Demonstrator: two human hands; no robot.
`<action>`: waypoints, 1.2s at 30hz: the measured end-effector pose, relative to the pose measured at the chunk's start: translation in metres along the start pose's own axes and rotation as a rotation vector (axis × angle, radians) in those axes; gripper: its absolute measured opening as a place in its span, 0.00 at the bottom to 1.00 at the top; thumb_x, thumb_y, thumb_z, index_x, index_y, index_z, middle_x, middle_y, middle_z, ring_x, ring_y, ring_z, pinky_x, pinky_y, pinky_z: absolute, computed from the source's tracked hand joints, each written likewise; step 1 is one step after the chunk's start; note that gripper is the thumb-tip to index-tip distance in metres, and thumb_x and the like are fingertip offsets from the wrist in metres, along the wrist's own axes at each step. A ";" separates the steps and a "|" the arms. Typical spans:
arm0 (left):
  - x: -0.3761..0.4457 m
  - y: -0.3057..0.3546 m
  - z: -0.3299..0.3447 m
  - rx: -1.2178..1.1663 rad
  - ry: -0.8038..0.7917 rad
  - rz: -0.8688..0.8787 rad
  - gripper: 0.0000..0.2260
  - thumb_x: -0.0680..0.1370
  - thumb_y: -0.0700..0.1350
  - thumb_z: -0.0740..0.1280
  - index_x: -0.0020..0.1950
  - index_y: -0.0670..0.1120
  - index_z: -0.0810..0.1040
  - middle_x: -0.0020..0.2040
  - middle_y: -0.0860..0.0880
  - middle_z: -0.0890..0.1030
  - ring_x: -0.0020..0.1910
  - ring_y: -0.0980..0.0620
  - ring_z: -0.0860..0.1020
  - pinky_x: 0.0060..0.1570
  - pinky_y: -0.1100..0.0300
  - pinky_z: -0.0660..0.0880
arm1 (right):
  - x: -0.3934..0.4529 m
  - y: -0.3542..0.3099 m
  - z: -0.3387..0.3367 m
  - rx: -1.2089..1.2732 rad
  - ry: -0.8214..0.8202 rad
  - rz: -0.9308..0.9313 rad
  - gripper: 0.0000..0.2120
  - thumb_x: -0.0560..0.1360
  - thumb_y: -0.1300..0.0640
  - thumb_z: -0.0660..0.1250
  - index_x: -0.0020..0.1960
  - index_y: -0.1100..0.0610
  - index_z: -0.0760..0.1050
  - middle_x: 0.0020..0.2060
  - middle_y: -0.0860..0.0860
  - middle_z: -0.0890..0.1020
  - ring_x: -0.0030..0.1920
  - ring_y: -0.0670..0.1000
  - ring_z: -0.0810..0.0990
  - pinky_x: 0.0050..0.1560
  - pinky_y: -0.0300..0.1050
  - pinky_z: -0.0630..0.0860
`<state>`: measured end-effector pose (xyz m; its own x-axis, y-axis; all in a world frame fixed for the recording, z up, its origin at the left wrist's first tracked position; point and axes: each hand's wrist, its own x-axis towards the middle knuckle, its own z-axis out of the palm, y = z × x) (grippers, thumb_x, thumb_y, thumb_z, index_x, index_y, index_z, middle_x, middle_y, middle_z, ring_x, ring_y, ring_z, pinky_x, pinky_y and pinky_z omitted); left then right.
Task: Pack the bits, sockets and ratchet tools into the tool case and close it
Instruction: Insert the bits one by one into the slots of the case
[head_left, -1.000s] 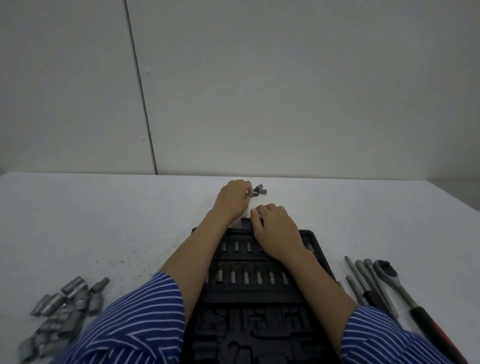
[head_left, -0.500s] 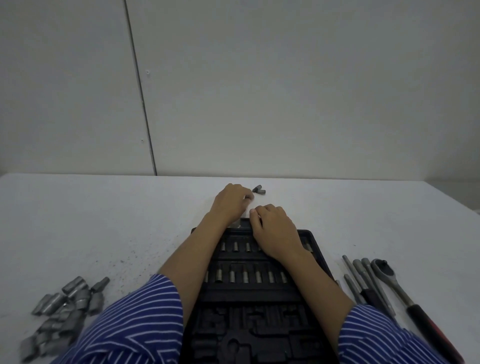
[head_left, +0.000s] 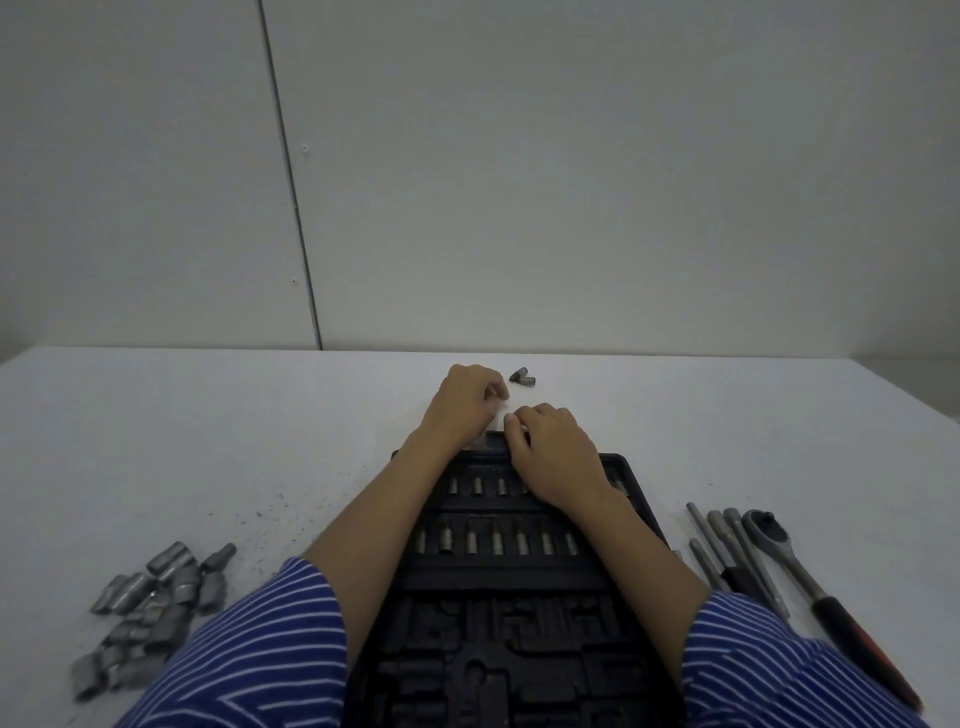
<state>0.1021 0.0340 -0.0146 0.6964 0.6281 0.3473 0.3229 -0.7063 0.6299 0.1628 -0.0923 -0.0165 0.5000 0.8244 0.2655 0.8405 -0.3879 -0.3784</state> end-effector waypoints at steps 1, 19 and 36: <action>-0.003 0.001 -0.002 -0.012 0.009 0.001 0.10 0.72 0.32 0.62 0.43 0.40 0.83 0.38 0.46 0.80 0.38 0.51 0.74 0.41 0.59 0.72 | 0.001 0.000 0.000 0.009 -0.004 0.008 0.16 0.81 0.51 0.52 0.45 0.60 0.73 0.48 0.56 0.78 0.51 0.57 0.72 0.47 0.50 0.70; -0.052 0.036 -0.018 -0.223 0.186 -0.011 0.06 0.73 0.35 0.68 0.46 0.40 0.83 0.43 0.46 0.84 0.39 0.57 0.78 0.40 0.78 0.70 | -0.001 -0.004 -0.033 0.292 -0.004 -0.030 0.16 0.74 0.55 0.66 0.61 0.55 0.76 0.42 0.48 0.83 0.45 0.46 0.78 0.49 0.35 0.71; -0.093 0.069 -0.014 -0.305 0.150 0.047 0.05 0.75 0.39 0.67 0.48 0.42 0.83 0.43 0.49 0.84 0.43 0.56 0.80 0.44 0.73 0.73 | -0.052 0.007 -0.062 0.423 0.009 0.037 0.08 0.74 0.51 0.68 0.51 0.54 0.81 0.38 0.49 0.83 0.34 0.40 0.80 0.32 0.23 0.69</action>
<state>0.0506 -0.0688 0.0064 0.5964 0.6540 0.4654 0.0703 -0.6201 0.7813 0.1558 -0.1636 0.0222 0.5317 0.8087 0.2515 0.6628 -0.2124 -0.7180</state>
